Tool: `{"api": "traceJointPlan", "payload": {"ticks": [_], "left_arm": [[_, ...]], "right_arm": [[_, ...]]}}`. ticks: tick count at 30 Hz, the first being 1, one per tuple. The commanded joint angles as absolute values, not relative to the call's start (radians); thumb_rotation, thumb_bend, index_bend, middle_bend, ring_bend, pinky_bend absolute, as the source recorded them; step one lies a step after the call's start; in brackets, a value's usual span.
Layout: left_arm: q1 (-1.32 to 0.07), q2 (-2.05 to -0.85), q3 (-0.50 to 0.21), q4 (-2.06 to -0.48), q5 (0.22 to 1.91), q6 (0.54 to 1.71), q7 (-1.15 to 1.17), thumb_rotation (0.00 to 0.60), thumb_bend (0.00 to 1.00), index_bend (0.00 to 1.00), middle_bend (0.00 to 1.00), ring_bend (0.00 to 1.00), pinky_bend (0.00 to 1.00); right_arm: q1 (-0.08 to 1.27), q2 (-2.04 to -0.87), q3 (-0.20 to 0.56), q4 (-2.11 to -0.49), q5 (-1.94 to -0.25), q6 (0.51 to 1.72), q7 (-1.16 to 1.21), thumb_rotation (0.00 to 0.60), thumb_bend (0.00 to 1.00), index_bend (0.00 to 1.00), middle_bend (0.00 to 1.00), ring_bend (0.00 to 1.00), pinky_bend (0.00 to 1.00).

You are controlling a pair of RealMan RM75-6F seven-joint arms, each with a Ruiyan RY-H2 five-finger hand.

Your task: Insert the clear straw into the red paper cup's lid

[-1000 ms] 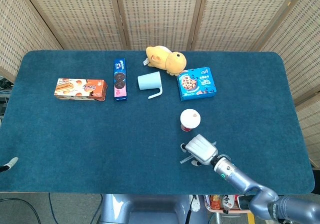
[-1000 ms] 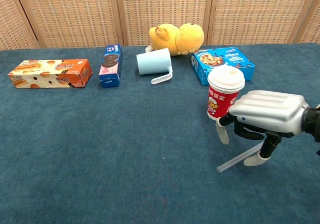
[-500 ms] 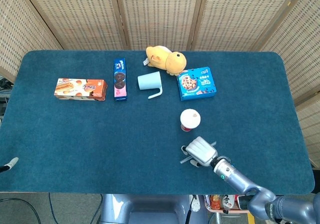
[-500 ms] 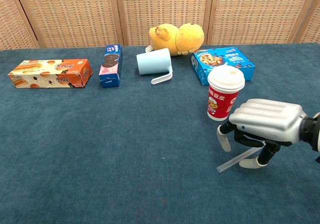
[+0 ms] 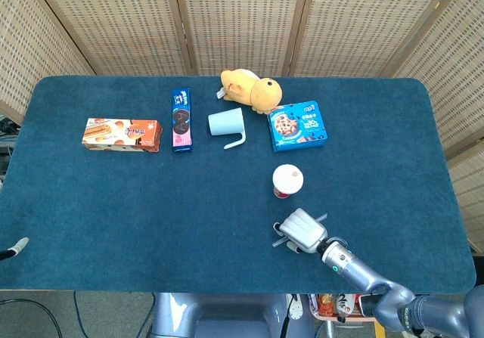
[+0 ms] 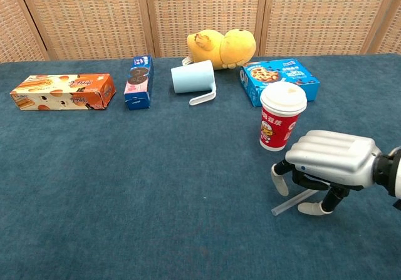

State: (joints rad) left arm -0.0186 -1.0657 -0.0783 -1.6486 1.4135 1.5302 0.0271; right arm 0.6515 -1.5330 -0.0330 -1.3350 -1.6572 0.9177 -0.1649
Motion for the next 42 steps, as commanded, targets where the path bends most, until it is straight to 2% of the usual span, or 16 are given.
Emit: {"api": "traceJointPlan", "payload": {"ticks": [1, 7, 19, 42], "left_arm": [[-0.019, -1.066, -0.078, -1.648, 1.413, 1.529, 0.026, 0.6, 0.16, 0.0, 0.0, 0.0, 0.0], [-0.02, -1.065, -0.078, -1.647, 1.411, 1.526, 0.023, 0.6, 0.16, 0.0, 0.0, 0.0, 0.0], [-0.023, -1.07, -0.077, -1.648, 1.408, 1.521, 0.034, 0.6, 0.16, 0.0, 0.0, 0.0, 0.0], [-0.023, -1.066, -0.08, -1.645, 1.404, 1.522, 0.023, 0.6, 0.16, 0.0, 0.0, 0.0, 0.0]], "right_arm": [[0.652, -1.537, -0.037, -1.325, -1.658, 0.924, -0.162, 0.6, 0.37, 0.52, 0.92, 0.87, 1.0], [0.652, -1.55, -0.053, -1.275, -1.684, 0.957, -0.125, 0.6, 0.37, 0.58, 0.92, 0.87, 1.0], [0.657, -1.571, -0.075, -1.226, -1.699, 0.971, -0.096, 0.6, 0.38, 0.58, 0.92, 0.86, 1.0], [0.67, -1.578, -0.073, -1.264, -1.675, 0.95, -0.181, 0.6, 0.39, 0.58, 0.92, 0.86, 1.0]]}}
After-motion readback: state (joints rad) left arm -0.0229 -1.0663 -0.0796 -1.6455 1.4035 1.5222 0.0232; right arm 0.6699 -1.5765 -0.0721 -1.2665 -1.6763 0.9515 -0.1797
